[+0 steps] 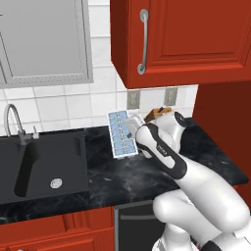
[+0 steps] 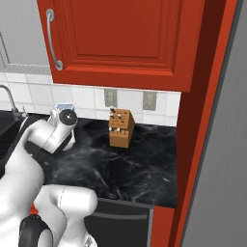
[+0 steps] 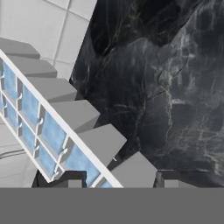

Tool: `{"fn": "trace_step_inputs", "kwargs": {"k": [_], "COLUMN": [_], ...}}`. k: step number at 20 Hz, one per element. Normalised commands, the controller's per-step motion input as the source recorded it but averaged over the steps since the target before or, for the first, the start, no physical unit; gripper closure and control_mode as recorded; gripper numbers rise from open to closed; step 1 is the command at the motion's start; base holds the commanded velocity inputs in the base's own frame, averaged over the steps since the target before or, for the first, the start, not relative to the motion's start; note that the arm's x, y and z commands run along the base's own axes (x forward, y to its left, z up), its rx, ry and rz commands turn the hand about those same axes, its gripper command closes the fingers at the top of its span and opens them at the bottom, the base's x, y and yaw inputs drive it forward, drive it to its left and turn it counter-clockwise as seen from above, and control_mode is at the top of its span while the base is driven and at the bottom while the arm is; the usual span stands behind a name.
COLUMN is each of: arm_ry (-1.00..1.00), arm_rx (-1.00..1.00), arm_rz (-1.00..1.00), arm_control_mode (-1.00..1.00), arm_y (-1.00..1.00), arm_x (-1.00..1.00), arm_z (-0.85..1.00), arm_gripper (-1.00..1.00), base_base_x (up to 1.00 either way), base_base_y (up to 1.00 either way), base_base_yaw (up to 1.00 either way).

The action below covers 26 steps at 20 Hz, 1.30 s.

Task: The ice cube tray has been filled with water. Take the tray and place it in the freezer to make ice. Close the freezer door after placing the tray.

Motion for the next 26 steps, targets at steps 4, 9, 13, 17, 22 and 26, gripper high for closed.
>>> {"fn": "trace_step_inputs", "kwargs": {"k": [4, 9, 13, 17, 22, 26], "arm_ry": [0.00, 0.00, 0.01, 0.05, 0.02, 0.00], "arm_rx": [0.00, 0.00, 0.00, 0.00, 0.00, 0.00], "arm_rz": [0.00, 0.00, 0.00, 0.00, 0.00, 0.00], "arm_control_mode": [-1.00, -1.00, -1.00, -1.00, -1.00, -1.00], "arm_y": [-0.41, -0.44, -0.55, -0.68, -0.50, -0.32], "arm_x": [-0.27, -0.14, 0.00, 0.00, -0.07, -0.16], "arm_z": [0.24, 0.43, 0.38, 0.27, 0.29, 0.19], "arm_gripper": [1.00, 1.00, 1.00, 1.00, 1.00, 1.00], "base_base_x": [0.00, 0.00, 0.00, 0.00, 0.00, 0.00], "base_base_y": [0.00, 0.00, 0.00, 0.00, 0.00, 0.00], "base_base_yaw": [0.00, 0.00, 0.00, 0.00, 0.00, 0.00]}}
